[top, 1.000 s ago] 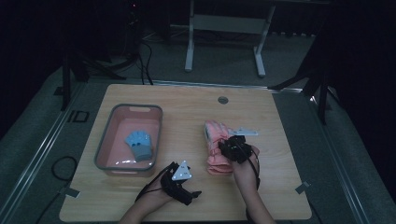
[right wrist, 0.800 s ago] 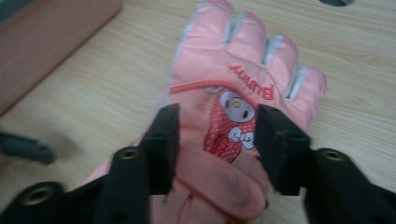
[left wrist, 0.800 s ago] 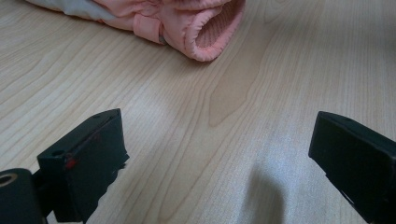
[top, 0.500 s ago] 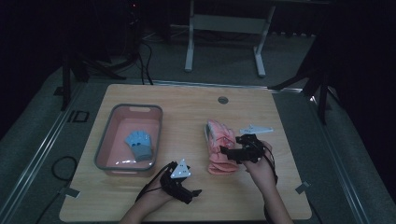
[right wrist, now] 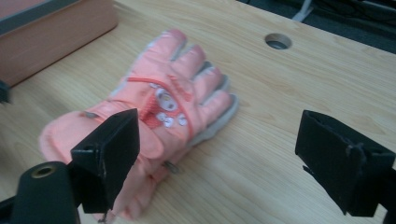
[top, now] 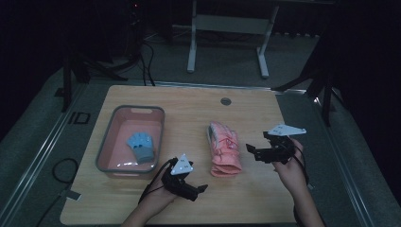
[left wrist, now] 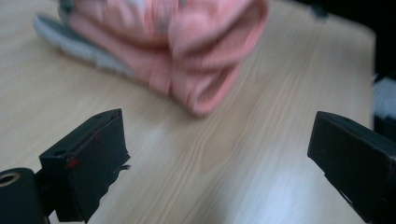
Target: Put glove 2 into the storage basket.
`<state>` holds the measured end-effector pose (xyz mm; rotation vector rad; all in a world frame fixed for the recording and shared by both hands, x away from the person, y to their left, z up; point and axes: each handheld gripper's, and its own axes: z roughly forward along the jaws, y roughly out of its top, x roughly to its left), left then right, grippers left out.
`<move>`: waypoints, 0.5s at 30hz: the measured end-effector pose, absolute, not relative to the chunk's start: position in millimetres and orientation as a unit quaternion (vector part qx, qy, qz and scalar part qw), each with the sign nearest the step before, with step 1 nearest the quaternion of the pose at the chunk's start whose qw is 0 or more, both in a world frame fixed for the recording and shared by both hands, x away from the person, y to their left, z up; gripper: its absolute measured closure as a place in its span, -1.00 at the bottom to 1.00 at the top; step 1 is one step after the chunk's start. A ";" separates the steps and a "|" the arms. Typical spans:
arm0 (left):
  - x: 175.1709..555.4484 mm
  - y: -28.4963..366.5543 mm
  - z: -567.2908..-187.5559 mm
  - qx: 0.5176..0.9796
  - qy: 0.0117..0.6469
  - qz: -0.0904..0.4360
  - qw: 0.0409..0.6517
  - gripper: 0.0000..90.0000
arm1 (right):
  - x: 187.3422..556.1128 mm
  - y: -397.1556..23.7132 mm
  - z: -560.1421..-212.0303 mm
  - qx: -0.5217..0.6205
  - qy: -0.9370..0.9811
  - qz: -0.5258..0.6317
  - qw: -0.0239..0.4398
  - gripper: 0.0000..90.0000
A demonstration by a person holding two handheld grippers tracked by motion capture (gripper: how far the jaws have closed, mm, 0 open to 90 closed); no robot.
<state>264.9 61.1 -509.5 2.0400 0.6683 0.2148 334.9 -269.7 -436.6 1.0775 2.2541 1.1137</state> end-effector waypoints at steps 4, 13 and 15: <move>269.8 55.8 -485.3 0.824 0.279 0.103 0.482 -0.89 | 336.7 -277.0 -441.8 0.397 0.802 0.400 0.196 -0.76; 298.3 26.6 -447.1 0.824 0.260 0.174 0.472 -0.42 | 342.4 -268.9 -451.3 0.393 0.812 0.391 0.182 0.07; 310.5 17.8 -443.1 0.821 0.267 0.173 0.475 -0.24 | 345.5 -264.1 -452.2 0.388 0.817 0.394 0.167 0.21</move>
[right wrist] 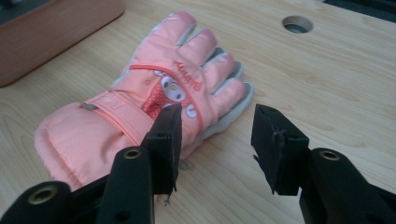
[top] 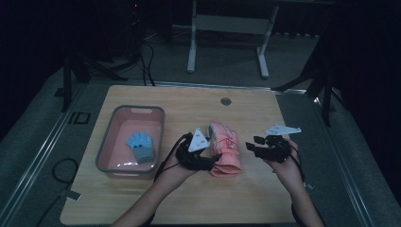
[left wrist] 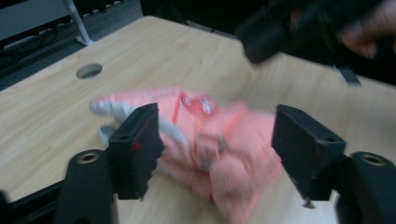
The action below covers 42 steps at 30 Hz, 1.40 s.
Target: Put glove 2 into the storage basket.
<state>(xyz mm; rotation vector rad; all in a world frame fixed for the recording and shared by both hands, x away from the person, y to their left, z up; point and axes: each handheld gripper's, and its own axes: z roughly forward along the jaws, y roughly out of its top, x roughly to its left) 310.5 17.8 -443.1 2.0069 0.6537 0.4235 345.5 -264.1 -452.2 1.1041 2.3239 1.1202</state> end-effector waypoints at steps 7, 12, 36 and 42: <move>355.8 -20.3 -462.0 0.841 0.296 0.167 0.422 0.02 | 358.8 -246.5 -469.7 0.403 0.816 0.386 0.151 0.46; 364.7 -20.2 -485.0 0.841 0.337 0.147 0.398 -0.19 | 367.2 -240.4 -482.8 0.428 0.807 0.382 0.137 0.26; 389.8 3.4 -547.9 0.782 0.449 -0.060 0.429 0.11 | 406.5 -239.9 -542.0 0.512 0.758 0.391 -0.104 0.43; 384.8 6.8 -541.0 0.778 0.445 -0.056 0.441 0.42 | 396.0 -232.1 -530.2 0.501 0.768 0.394 -0.058 0.66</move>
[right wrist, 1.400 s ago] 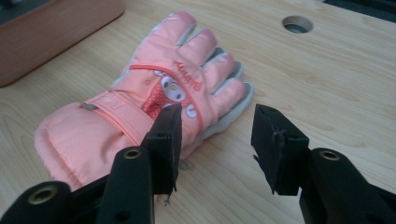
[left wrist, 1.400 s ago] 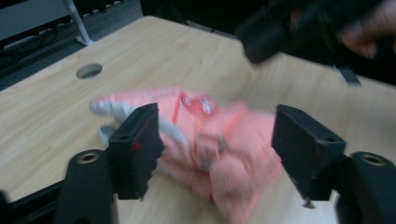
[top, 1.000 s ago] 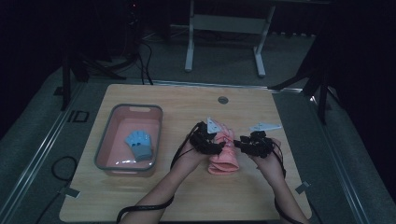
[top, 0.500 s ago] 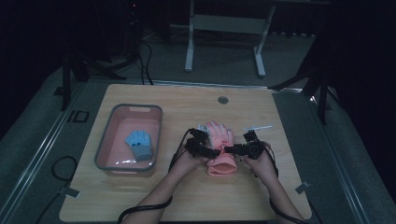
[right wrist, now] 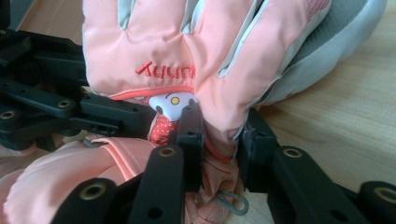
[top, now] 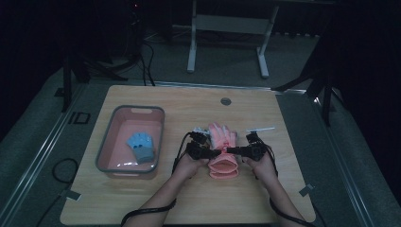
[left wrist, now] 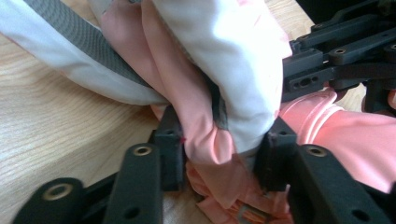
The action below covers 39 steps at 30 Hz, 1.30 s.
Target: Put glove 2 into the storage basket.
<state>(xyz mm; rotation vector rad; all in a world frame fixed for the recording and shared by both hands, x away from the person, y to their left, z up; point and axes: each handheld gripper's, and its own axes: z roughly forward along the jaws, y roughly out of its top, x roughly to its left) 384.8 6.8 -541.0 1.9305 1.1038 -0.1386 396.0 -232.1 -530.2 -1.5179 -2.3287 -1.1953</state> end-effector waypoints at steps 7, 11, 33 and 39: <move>378.7 14.8 -515.0 0.785 0.430 -0.044 0.444 0.46 | 387.5 -228.7 -512.7 -0.493 -0.763 -0.415 0.046 0.67; 375.5 22.8 -495.2 0.787 0.422 -0.034 0.449 0.46 | 380.3 -219.0 -490.1 -0.476 -0.770 -0.424 0.018 0.68; 366.8 94.0 -423.6 0.791 0.421 0.021 0.444 0.46 | 382.0 -146.2 -424.7 -0.429 -0.781 -0.453 -0.006 0.67; 365.1 120.0 -410.5 0.789 0.426 0.030 0.442 0.46 | 384.6 -120.8 -413.5 -0.419 -0.785 -0.457 -0.004 0.67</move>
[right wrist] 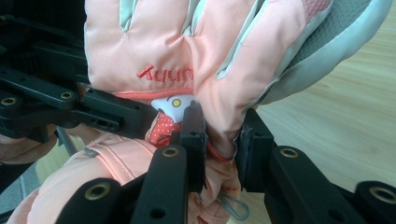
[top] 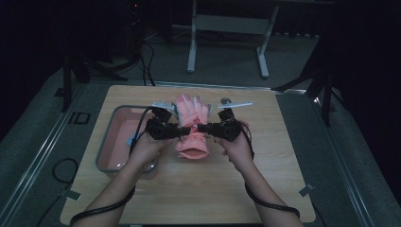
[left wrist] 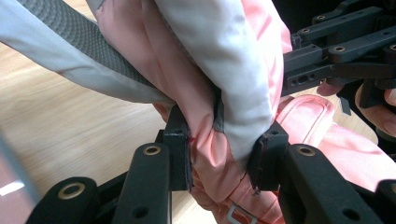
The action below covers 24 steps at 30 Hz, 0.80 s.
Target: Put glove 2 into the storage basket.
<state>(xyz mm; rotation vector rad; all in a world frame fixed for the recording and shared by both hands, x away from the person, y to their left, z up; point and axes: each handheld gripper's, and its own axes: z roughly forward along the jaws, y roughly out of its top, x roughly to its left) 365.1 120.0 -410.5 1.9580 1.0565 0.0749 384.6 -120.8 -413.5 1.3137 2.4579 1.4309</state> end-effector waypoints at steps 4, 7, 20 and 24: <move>362.5 136.9 -402.9 0.786 0.432 0.039 0.441 0.46 | 386.7 -102.7 -406.7 0.414 0.784 0.462 0.002 0.67; 360.1 150.9 -398.8 0.785 0.436 0.045 0.438 0.47 | 388.6 -88.9 -403.6 0.408 0.786 0.464 -0.004 0.67; 349.5 217.2 -387.2 0.779 0.457 0.064 0.425 0.46 | 388.7 -18.1 -398.8 0.388 0.791 0.473 -0.011 0.67; 348.1 239.3 -384.1 0.779 0.465 0.068 0.415 0.46 | 389.8 6.1 -398.4 0.385 0.791 0.476 -0.016 0.67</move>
